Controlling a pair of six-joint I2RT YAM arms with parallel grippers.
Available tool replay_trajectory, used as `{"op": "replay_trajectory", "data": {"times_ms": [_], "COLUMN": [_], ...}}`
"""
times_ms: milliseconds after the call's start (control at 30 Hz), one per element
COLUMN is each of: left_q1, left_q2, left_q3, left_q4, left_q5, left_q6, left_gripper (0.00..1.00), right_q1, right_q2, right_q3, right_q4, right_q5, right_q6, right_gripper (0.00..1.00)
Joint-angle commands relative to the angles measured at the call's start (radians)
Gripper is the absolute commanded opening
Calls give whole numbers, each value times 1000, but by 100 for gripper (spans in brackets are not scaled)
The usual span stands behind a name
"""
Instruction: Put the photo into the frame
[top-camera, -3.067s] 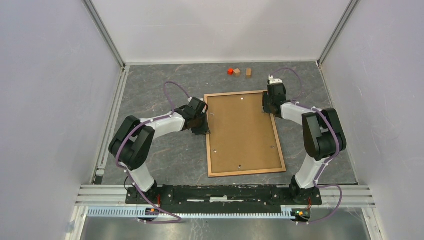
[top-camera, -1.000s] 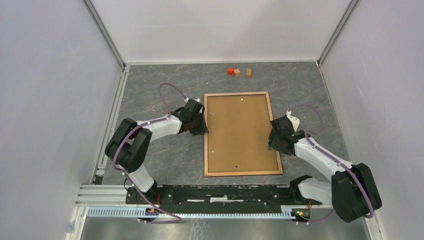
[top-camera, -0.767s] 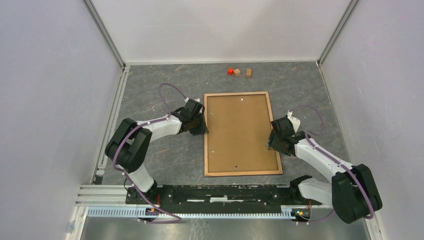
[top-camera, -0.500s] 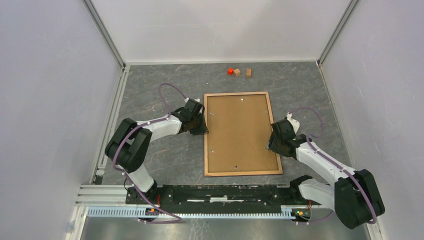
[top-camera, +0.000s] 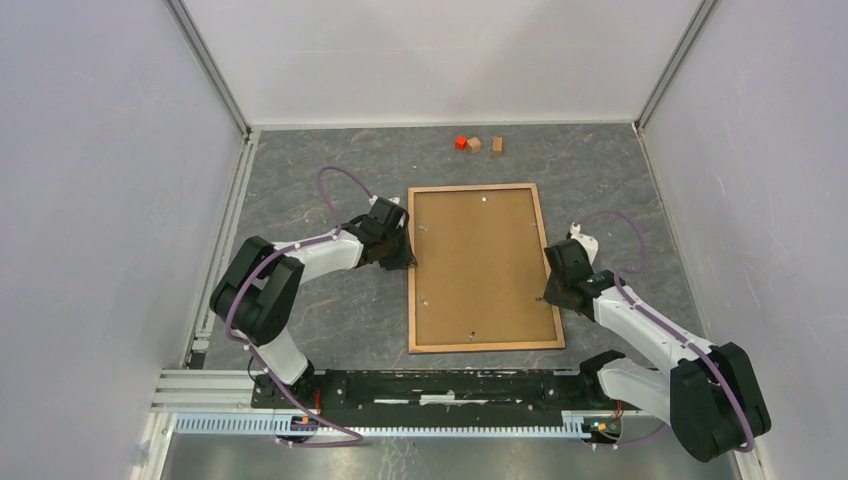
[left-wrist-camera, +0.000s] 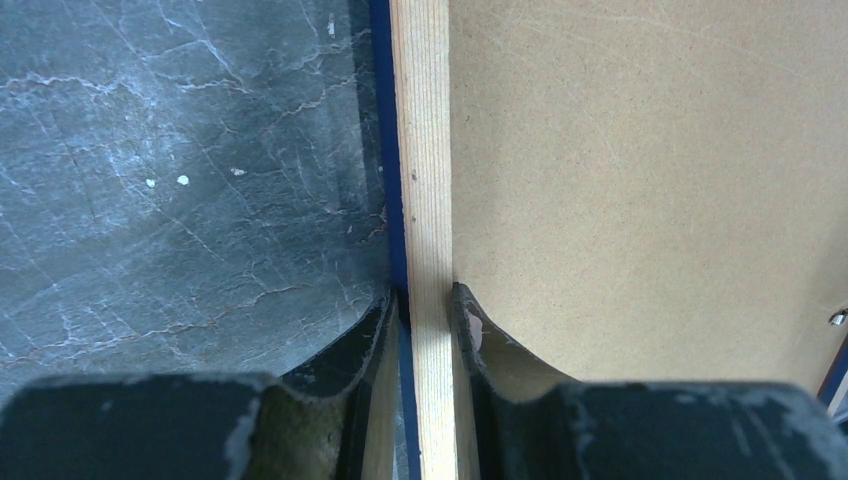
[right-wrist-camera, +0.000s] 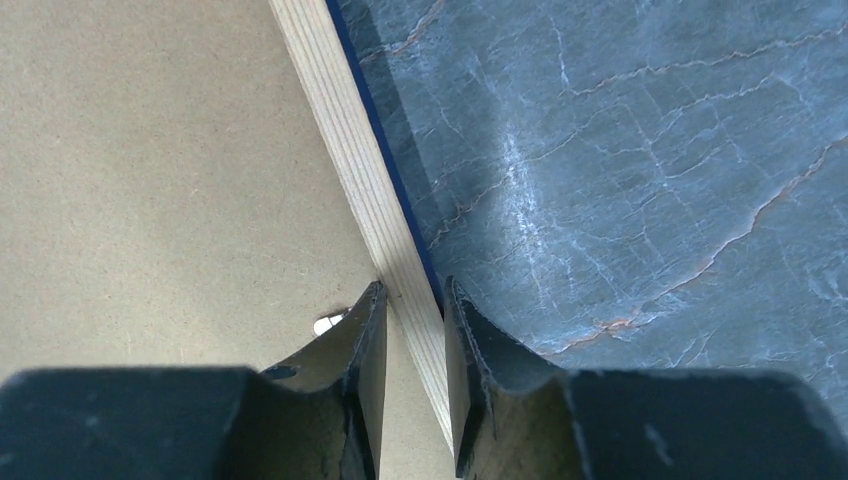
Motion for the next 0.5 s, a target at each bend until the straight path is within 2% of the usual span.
{"op": "replay_trajectory", "data": {"times_ms": [0,100,167,467], "left_q1": [6,6,5,7], "left_q2": [6,6,6,5], "left_q3": [-26,-26,-25,-26], "left_q4": [-51,-51,-51,-51], "left_q5": [-12,-12,-13,-12], "left_q6": [23,24,23,23], "left_gripper": [7,7,7,7], "right_q1": [6,5,5,5], "right_q2": [12,7,-5,46], "right_q3": [-32,6,26,94], "right_q4": [-47,-70,-65,-71], "right_q5": [-23,22,35,12], "right_q6": [-70,-70,-53,84], "right_gripper": [31,47,54,60]}}
